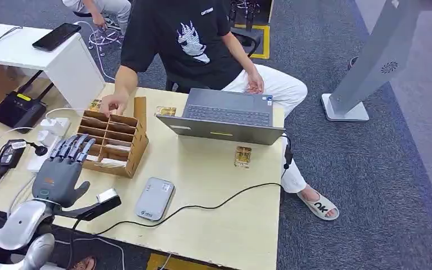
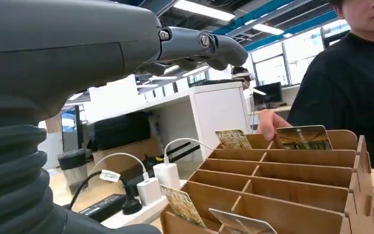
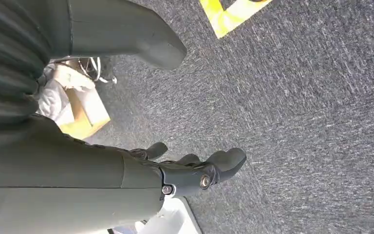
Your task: Pass the card to the sensor for recognition and then transmit it.
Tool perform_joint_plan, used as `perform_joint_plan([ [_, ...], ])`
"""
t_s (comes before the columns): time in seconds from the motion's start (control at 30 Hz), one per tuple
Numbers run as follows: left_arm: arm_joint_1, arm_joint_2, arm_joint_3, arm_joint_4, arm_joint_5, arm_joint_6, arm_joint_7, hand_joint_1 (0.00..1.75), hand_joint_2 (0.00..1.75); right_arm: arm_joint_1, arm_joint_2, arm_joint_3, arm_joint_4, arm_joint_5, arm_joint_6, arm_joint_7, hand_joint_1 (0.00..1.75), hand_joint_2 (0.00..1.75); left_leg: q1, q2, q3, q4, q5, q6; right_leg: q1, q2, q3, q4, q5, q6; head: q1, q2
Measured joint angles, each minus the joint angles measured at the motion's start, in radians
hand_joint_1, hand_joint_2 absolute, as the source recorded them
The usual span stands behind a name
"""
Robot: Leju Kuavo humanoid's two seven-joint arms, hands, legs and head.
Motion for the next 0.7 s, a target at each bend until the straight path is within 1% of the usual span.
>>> perform_joint_plan([
  [0.17, -0.017, -0.002, 0.000, 0.023, -0.013, 0.006, 0.014, 0.00, 1.75, 0.000, 0.000, 0.000, 0.000, 0.006, 0.003, 0.000, 0.00, 1.75, 0.000, 0.000, 0.000, 0.000, 0.000, 0.000, 0.000, 0.000, 0.000, 0.000, 0.000, 0.000, 0.000, 0.000],
  [0.37, -0.059, -0.018, 0.000, 0.102, -0.021, 0.023, 0.021, 0.00, 1.75, -0.001, 0.000, 0.000, 0.000, 0.018, 0.005, 0.003, 0.00, 1.75, 0.000, 0.000, 0.000, 0.000, 0.000, 0.000, 0.000, -0.001, 0.000, 0.000, 0.001, 0.000, 0.000, 0.000],
  [0.5, -0.075, -0.038, 0.000, 0.145, -0.026, 0.031, 0.018, 0.00, 1.75, -0.001, 0.000, 0.000, 0.000, 0.030, 0.010, 0.004, 0.00, 1.75, 0.000, 0.000, 0.000, 0.000, 0.000, 0.000, 0.000, -0.001, 0.000, 0.000, 0.001, 0.000, 0.000, 0.000],
  [0.7, -0.094, -0.077, 0.000, 0.219, -0.029, 0.063, 0.005, 0.00, 1.75, -0.002, 0.000, 0.000, 0.000, 0.045, 0.020, 0.008, 0.00, 1.75, 0.000, 0.000, 0.000, 0.000, 0.000, 0.000, 0.000, -0.001, 0.000, 0.000, 0.001, 0.000, 0.000, 0.000],
])
